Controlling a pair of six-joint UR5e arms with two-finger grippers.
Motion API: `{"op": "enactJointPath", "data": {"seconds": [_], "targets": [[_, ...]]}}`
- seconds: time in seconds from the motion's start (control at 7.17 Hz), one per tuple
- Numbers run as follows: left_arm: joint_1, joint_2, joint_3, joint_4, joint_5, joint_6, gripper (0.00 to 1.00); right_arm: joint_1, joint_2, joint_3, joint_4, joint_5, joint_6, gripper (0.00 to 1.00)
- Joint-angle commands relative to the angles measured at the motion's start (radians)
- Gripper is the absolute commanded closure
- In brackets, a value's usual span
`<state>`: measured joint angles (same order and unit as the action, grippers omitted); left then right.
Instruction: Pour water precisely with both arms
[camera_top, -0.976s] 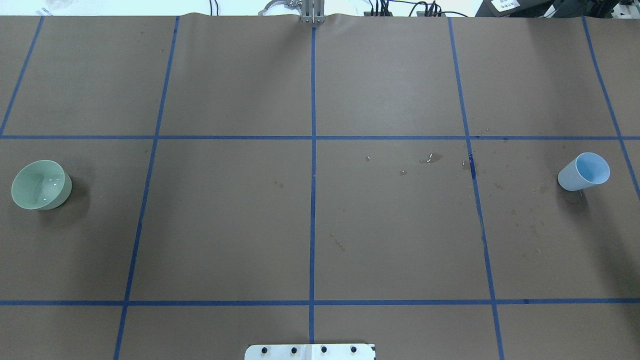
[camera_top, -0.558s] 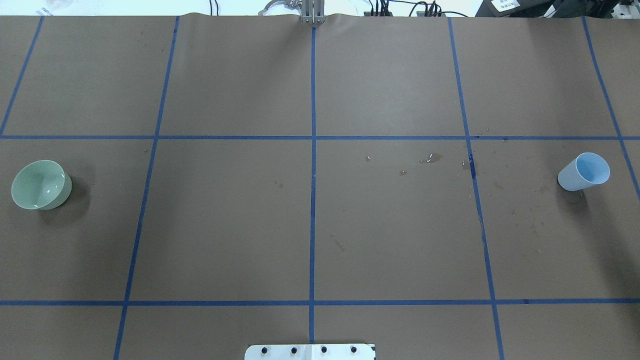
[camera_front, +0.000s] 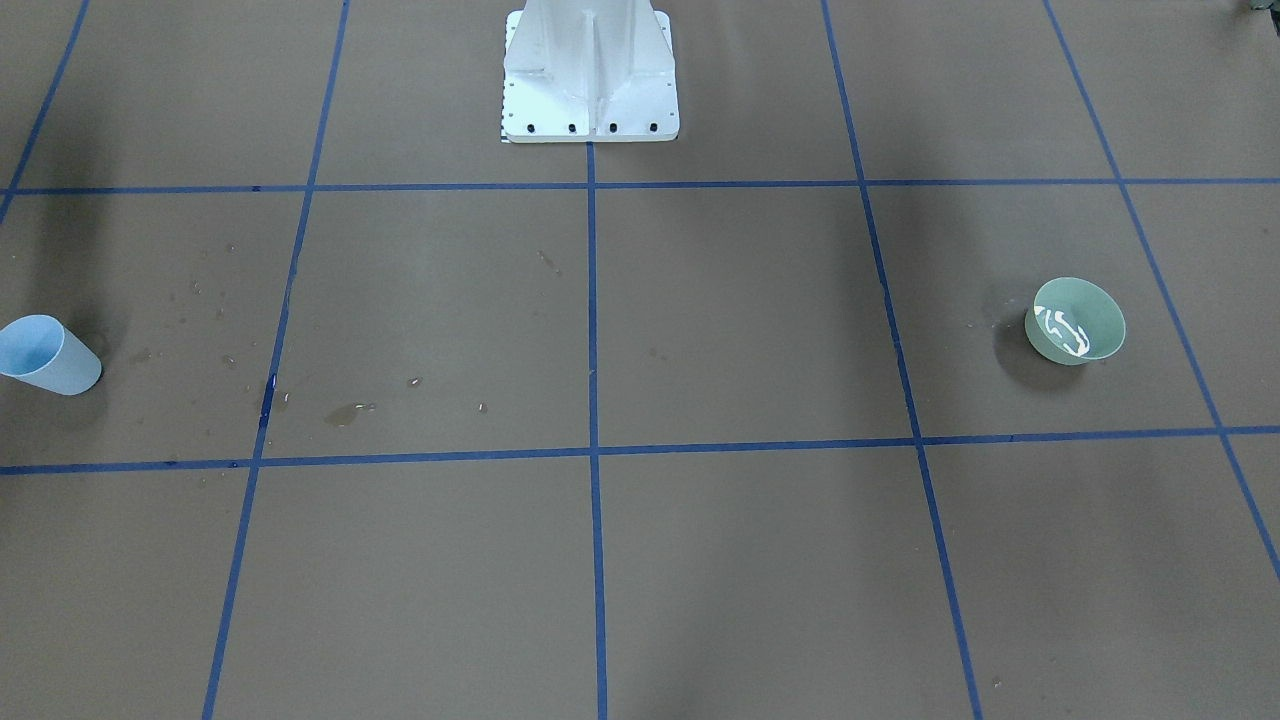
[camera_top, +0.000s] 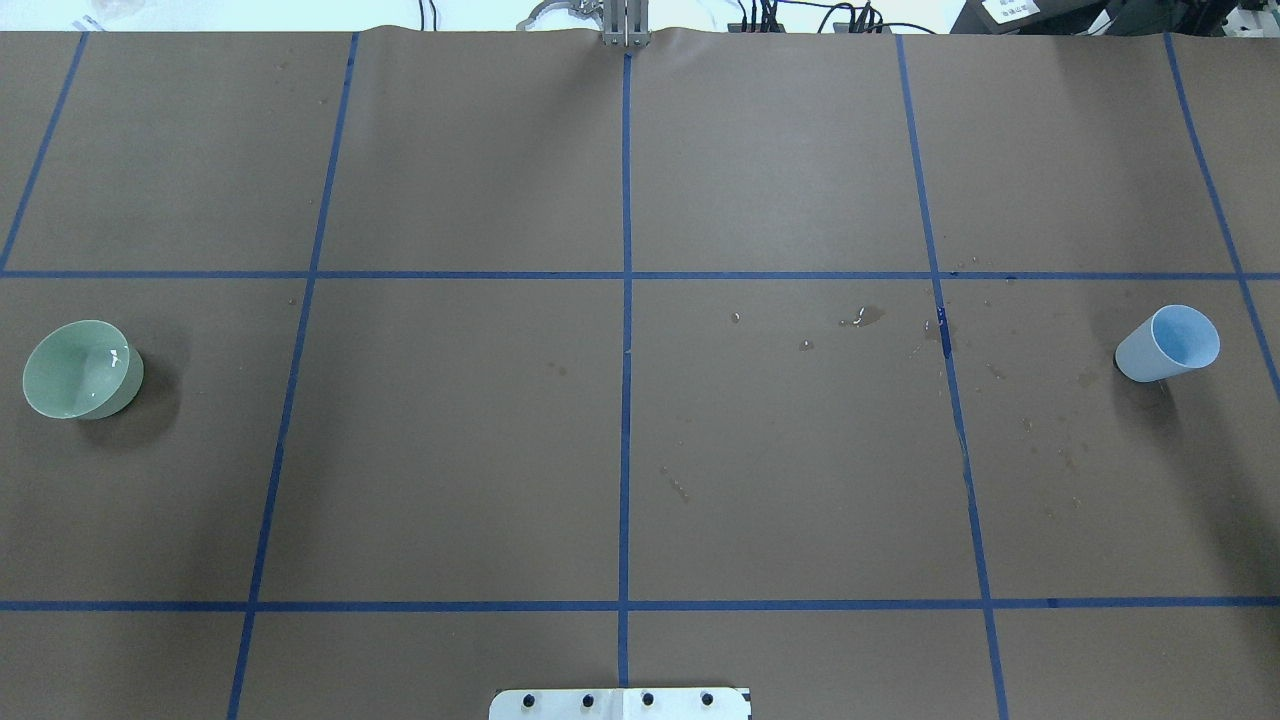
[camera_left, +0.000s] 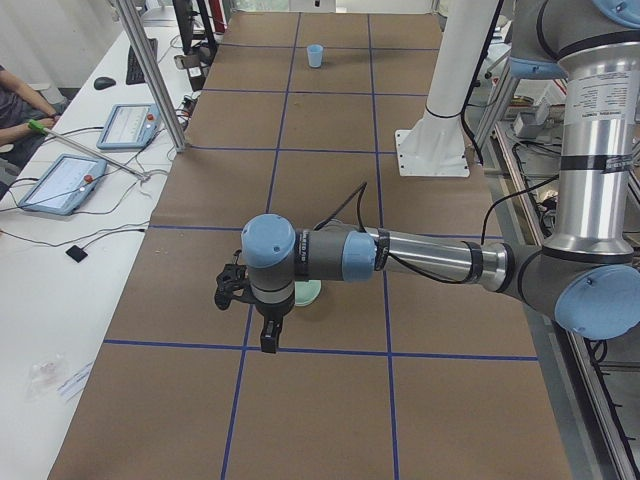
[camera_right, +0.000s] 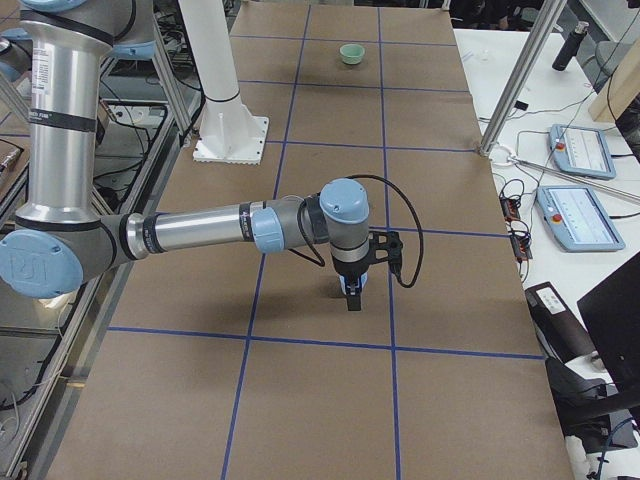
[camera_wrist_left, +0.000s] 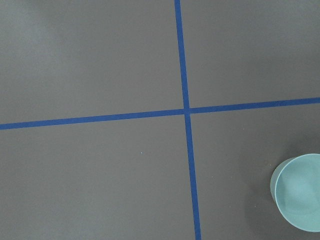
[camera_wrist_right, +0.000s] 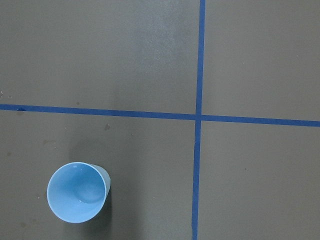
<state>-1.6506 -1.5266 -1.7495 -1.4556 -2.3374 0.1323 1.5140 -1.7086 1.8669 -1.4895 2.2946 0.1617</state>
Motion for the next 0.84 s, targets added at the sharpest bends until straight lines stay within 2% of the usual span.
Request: {"op": "enactJointPath", "data": {"seconds": [0.0, 0.7], "targets": [[0.000, 0.020, -0.024, -0.002, 0.000, 0.000, 0.01, 0.000, -0.005, -0.008, 0.006, 0.002, -0.008, 0.01], [0.009, 0.000, -0.019, 0.006, 0.000, -0.074, 0.01, 0.000, 0.003, -0.017, -0.018, 0.035, -0.007, 0.00]]}}
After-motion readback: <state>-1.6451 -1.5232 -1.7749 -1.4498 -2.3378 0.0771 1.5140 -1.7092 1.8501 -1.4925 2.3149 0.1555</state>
